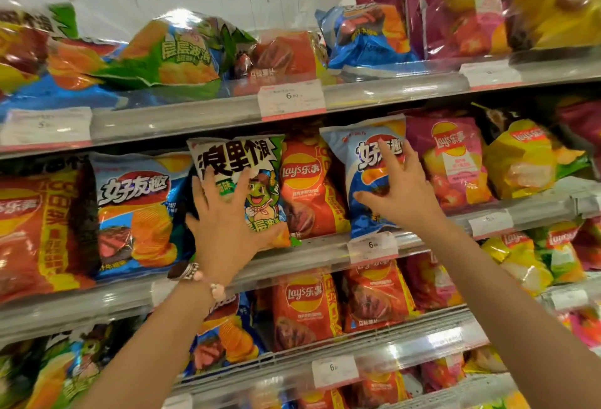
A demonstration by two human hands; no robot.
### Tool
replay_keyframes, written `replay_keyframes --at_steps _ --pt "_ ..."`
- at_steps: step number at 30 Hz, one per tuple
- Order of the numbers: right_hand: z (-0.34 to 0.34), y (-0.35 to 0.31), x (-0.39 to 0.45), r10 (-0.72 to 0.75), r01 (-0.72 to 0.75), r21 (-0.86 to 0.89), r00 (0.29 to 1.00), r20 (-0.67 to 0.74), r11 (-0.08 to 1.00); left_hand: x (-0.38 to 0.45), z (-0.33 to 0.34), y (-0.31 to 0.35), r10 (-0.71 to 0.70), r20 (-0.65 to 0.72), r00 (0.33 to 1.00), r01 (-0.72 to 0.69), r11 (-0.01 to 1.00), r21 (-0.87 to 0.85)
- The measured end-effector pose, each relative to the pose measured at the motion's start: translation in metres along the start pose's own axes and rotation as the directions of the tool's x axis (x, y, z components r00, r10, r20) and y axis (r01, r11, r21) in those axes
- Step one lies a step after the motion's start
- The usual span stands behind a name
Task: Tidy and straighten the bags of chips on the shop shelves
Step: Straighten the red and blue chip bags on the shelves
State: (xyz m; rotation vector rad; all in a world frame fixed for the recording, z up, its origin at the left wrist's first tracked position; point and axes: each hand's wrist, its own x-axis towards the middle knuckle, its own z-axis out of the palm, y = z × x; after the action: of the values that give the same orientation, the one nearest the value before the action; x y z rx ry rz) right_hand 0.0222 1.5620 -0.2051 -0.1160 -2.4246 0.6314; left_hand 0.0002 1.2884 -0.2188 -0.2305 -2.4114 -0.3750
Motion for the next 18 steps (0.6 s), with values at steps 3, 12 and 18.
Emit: replay_keyframes --at_steps 3,12,18 --pt "-0.004 0.008 0.005 -0.001 0.010 -0.036 0.970 0.244 0.999 0.001 0.003 -0.005 -0.013 0.058 0.998 0.019 0.995 -0.096" --pt "-0.003 0.014 0.004 -0.084 0.088 -0.010 0.978 0.188 0.996 -0.001 0.009 -0.007 0.020 0.008 1.000 -0.019 0.993 -0.115" --pt "0.001 0.014 -0.005 -0.127 0.135 0.194 0.990 -0.052 0.972 -0.002 0.003 -0.012 -0.005 -0.049 0.999 -0.008 0.961 -0.275"
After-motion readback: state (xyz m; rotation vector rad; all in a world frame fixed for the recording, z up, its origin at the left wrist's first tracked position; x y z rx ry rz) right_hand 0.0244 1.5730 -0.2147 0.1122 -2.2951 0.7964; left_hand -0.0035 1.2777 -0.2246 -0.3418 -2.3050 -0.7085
